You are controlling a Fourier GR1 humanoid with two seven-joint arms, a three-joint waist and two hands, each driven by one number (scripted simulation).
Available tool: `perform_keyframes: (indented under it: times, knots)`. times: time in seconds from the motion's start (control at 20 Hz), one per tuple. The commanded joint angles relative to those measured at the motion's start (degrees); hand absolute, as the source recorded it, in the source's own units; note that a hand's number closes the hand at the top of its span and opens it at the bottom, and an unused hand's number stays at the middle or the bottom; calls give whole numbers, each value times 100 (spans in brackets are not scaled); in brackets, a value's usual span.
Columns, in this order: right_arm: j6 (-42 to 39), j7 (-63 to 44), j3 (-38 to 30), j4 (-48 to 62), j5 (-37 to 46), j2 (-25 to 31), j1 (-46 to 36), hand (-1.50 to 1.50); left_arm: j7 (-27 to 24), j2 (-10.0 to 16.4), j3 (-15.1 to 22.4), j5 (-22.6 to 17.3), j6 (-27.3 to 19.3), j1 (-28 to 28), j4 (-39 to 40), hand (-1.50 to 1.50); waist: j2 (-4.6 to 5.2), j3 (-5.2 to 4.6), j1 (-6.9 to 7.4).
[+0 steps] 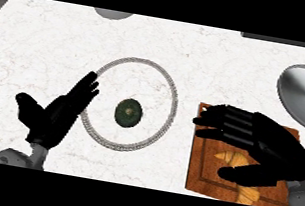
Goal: Pick the croissant from the cutting board and place it in the pan
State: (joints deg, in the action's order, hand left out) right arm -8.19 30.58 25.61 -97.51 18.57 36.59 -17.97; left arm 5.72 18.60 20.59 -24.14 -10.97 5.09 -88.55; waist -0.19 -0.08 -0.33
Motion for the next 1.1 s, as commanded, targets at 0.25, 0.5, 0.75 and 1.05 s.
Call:
perform_keyframes:
  times: [0.25, 0.5, 0.75, 1.05]
  knots:
    - [-613, -1386, 1116, -809, 3141, 1713, -395, -150, 143, -37, -87, -125, 14, -49, 87, 0, -96, -29, -112]
    - [-1715, -2970, 2075, -1668, 4357, 1546, -316, -150, 304, 34, -191, -237, 143, 116, 14, 0, -65, -19, -96]
    - [-3159, -4224, 3026, -2151, 5246, 1322, 25, -150, 391, 61, -187, -240, 160, 40, -120, 0, -57, -10, -58]
    - [-4503, -5539, 3784, -2732, 5946, 446, 834, -150, 9, -124, -299, -139, 352, 65, 257, 0, -7, -2, -58]
